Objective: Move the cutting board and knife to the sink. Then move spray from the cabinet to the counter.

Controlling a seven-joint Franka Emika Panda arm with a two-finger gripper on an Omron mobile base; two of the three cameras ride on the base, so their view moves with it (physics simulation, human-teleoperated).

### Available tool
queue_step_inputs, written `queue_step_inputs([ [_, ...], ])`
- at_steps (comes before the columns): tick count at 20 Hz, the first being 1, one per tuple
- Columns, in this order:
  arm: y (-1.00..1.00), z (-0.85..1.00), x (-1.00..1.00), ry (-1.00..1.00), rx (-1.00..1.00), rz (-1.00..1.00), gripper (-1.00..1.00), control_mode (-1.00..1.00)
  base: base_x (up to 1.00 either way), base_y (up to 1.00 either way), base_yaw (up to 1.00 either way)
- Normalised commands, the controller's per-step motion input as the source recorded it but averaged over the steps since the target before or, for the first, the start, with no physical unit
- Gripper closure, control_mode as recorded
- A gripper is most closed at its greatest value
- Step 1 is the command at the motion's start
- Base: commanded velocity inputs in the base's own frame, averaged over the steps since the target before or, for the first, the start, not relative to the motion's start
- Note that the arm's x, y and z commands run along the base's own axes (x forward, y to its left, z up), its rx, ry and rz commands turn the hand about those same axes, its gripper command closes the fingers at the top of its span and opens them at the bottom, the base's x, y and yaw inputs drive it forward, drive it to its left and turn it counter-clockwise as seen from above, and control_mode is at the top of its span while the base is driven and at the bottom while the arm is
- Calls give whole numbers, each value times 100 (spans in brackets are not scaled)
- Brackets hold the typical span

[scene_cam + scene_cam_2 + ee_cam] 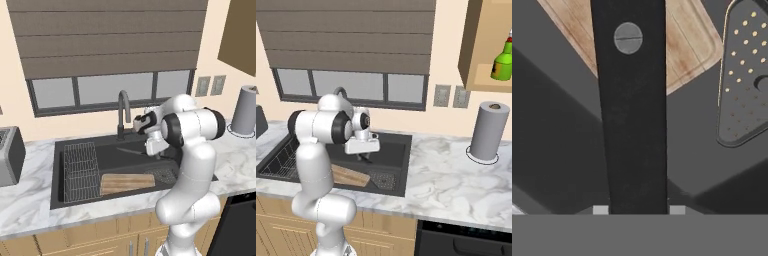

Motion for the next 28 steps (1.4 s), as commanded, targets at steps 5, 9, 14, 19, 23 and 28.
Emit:
queue_step_inputs([
  [5, 0, -34, 19, -4, 0, 4, 100, -100, 0, 0, 0],
  [9, 1, -24, 6, -4, 0, 7, 100, -100, 0, 0, 0],
  [14, 7, -29, 5, -2, 0, 8, 100, -100, 0, 0, 0],
  [19, 12, -30, 10, -2, 0, 8, 100, -100, 0, 0, 0],
  [23, 10, -27, 16, -5, 0, 9, 100, -100, 0, 0, 0],
  [28, 7, -25, 19, -7, 0, 11, 100, -100, 0, 0, 0],
])
